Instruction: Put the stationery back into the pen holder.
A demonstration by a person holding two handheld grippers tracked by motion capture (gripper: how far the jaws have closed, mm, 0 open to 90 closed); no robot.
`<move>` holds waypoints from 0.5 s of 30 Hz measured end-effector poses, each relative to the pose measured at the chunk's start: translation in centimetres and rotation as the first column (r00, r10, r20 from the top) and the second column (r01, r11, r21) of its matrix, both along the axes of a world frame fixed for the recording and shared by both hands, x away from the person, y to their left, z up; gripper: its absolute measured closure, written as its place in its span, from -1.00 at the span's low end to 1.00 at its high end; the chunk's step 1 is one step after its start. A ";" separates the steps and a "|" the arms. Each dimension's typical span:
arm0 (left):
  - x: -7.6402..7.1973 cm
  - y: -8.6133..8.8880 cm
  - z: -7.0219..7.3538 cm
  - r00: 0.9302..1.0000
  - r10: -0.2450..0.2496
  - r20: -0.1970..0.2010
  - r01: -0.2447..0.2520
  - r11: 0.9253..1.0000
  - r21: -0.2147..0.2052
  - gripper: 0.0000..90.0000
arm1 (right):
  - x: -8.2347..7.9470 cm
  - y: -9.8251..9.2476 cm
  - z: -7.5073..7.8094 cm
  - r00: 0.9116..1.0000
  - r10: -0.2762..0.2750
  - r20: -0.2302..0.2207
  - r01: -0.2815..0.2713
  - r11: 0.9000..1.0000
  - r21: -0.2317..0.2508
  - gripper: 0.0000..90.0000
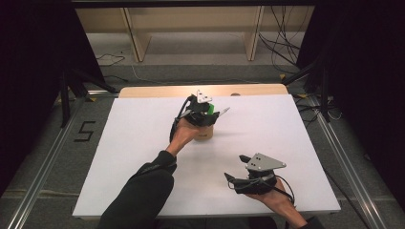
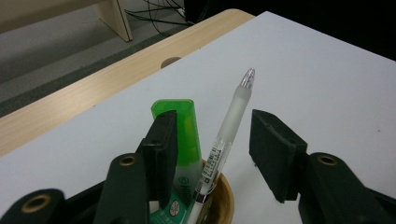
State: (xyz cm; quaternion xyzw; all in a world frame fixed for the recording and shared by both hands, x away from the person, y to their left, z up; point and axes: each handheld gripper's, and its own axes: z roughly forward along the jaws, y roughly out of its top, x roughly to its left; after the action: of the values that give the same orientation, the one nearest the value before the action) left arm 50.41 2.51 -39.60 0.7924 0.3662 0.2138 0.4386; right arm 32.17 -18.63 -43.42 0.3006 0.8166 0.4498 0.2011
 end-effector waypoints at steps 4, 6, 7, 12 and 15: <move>-0.4 0.3 0.6 1.000 -0.004 0.008 0.004 1.000 -0.004 0.05 | 0.0 0.0 0.0 1.000 -0.001 0.000 0.001 1.000 -0.001 -0.48; -0.6 0.6 1.0 1.000 -0.007 0.008 0.007 1.000 -0.008 0.01 | 0.0 0.0 0.0 1.000 -0.001 0.001 0.001 1.000 0.000 -0.49; -0.8 0.7 1.2 1.000 -0.009 0.007 0.009 1.000 -0.013 0.00 | 0.0 0.0 0.0 1.000 -0.001 0.001 0.001 1.000 0.000 -0.49; -1.4 1.5 2.2 1.000 -0.025 -0.011 0.025 0.999 -0.032 -0.08 | 0.0 0.0 0.0 1.000 -0.003 -0.002 0.003 1.000 0.003 -0.49; -2.0 1.9 2.7 0.999 -0.034 -0.016 0.033 0.998 -0.049 -0.12 | 0.0 0.0 0.0 1.000 -0.006 -0.001 0.006 1.000 0.010 -0.49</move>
State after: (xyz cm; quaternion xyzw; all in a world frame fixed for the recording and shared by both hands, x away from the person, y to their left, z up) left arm 48.39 4.45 -36.93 0.7893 0.3616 0.1906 0.4583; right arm 32.17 -18.61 -43.37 0.3039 0.8136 0.4531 0.2007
